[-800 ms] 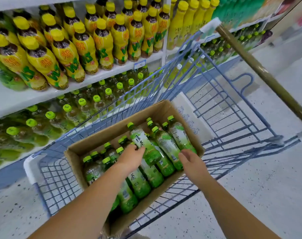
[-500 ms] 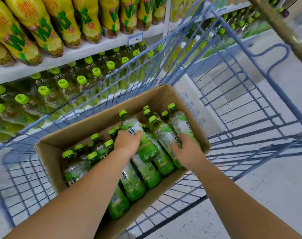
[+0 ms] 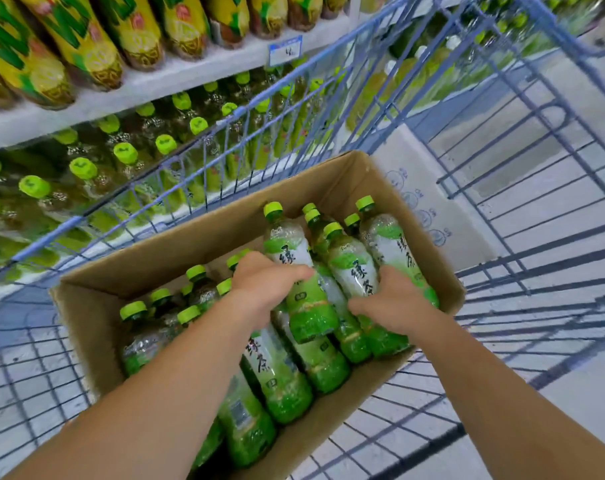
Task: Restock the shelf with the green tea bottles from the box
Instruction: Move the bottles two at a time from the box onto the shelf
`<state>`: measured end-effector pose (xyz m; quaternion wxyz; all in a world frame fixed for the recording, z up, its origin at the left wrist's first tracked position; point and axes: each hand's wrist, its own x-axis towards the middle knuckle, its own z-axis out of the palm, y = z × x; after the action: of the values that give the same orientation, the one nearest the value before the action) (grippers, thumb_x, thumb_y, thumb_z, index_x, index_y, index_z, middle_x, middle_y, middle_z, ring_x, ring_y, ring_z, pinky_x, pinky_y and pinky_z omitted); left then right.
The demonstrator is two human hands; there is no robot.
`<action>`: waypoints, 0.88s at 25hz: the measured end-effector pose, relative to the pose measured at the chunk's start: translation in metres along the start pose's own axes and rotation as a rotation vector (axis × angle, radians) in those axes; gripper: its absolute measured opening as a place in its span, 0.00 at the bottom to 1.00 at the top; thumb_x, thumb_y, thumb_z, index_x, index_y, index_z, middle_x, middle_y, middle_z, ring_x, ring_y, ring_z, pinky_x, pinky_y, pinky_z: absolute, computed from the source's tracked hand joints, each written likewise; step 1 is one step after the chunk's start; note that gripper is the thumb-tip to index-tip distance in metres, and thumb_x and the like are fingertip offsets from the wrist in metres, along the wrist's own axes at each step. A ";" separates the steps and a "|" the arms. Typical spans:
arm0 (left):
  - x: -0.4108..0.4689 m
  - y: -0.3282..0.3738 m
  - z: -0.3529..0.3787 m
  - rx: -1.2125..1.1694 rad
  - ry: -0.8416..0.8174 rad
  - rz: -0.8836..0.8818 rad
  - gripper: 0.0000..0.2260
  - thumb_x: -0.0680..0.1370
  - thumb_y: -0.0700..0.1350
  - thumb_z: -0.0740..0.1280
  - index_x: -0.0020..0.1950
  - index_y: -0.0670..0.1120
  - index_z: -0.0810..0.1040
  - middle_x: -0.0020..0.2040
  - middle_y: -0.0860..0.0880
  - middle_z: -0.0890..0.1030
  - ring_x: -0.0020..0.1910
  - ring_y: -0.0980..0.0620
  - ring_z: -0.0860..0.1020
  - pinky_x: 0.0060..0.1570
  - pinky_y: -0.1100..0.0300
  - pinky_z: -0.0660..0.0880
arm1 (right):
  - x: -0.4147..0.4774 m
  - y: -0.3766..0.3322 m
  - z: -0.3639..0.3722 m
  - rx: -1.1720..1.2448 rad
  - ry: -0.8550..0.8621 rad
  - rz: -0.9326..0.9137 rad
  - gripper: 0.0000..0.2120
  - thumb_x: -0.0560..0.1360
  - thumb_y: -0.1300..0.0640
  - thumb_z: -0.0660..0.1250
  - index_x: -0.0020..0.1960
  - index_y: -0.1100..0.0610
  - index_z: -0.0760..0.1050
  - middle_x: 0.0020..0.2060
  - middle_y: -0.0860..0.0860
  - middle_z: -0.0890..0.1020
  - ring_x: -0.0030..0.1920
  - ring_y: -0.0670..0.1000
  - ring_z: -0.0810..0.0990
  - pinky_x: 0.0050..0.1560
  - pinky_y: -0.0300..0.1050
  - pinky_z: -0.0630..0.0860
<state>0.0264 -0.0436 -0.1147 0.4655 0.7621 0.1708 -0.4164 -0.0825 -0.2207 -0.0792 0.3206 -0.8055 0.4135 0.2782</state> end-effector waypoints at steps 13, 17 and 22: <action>-0.080 -0.018 -0.144 -0.095 -0.104 0.194 0.34 0.53 0.49 0.82 0.56 0.54 0.74 0.47 0.52 0.83 0.40 0.53 0.84 0.32 0.60 0.79 | -0.110 -0.090 0.038 0.397 0.106 -0.186 0.12 0.68 0.54 0.75 0.46 0.52 0.73 0.38 0.46 0.81 0.34 0.47 0.80 0.32 0.42 0.75; -0.125 -0.031 -0.224 -0.140 -0.071 0.235 0.27 0.60 0.46 0.82 0.55 0.51 0.75 0.49 0.51 0.82 0.41 0.55 0.84 0.37 0.56 0.82 | -0.175 -0.146 0.064 0.391 0.109 -0.249 0.11 0.67 0.54 0.75 0.47 0.51 0.77 0.41 0.50 0.84 0.38 0.50 0.83 0.34 0.44 0.77; -0.179 -0.065 -0.324 -0.220 -0.016 0.232 0.41 0.64 0.49 0.82 0.72 0.56 0.65 0.58 0.50 0.74 0.52 0.49 0.79 0.43 0.54 0.75 | -0.258 -0.213 0.108 0.406 0.145 -0.313 0.13 0.65 0.52 0.76 0.45 0.49 0.75 0.39 0.46 0.82 0.34 0.40 0.79 0.29 0.37 0.72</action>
<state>0.0316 0.2879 0.0619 0.5924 0.7179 0.1222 -0.3447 -0.0521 0.0819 0.0971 0.4844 -0.7966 0.3530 0.0778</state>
